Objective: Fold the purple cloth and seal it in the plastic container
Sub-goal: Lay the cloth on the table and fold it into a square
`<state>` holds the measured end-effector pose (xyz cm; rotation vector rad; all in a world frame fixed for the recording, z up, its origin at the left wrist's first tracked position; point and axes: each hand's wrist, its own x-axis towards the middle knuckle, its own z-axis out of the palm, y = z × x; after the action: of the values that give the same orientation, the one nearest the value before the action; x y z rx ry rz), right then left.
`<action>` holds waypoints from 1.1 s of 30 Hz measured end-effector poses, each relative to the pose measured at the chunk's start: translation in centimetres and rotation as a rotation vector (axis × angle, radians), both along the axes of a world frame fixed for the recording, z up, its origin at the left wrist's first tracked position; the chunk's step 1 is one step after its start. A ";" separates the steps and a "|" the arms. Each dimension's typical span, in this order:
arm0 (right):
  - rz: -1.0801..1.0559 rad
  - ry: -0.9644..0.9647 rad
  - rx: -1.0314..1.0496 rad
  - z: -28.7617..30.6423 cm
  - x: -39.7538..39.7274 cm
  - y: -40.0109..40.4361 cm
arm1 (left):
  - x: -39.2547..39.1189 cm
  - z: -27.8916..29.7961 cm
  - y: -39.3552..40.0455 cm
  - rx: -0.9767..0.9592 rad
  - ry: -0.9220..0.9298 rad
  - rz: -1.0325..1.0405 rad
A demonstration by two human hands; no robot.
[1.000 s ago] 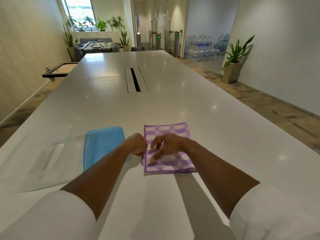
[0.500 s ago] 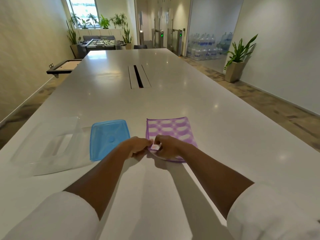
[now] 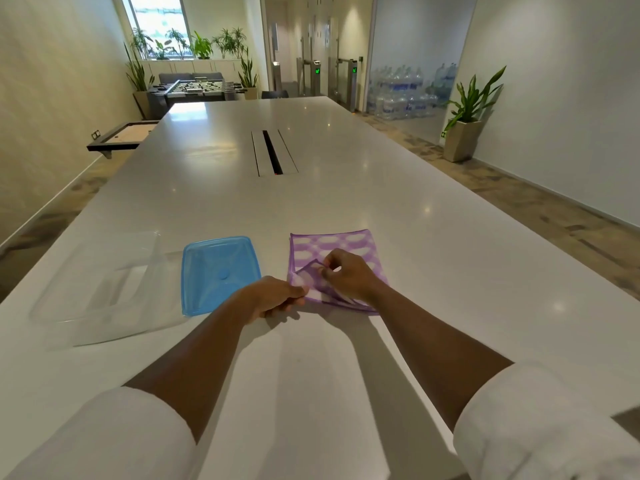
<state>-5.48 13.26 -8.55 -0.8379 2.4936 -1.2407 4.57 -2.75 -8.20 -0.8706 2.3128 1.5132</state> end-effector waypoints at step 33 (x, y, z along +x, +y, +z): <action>0.314 0.268 0.176 -1.9 4.6 -1.6 | 3.4 -0.3 -0.6 -0.306 0.002 -0.006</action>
<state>-0.85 11.66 -10.44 -1.3608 2.4901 -0.8402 7.98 -3.36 -8.47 -0.9310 2.5881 1.1735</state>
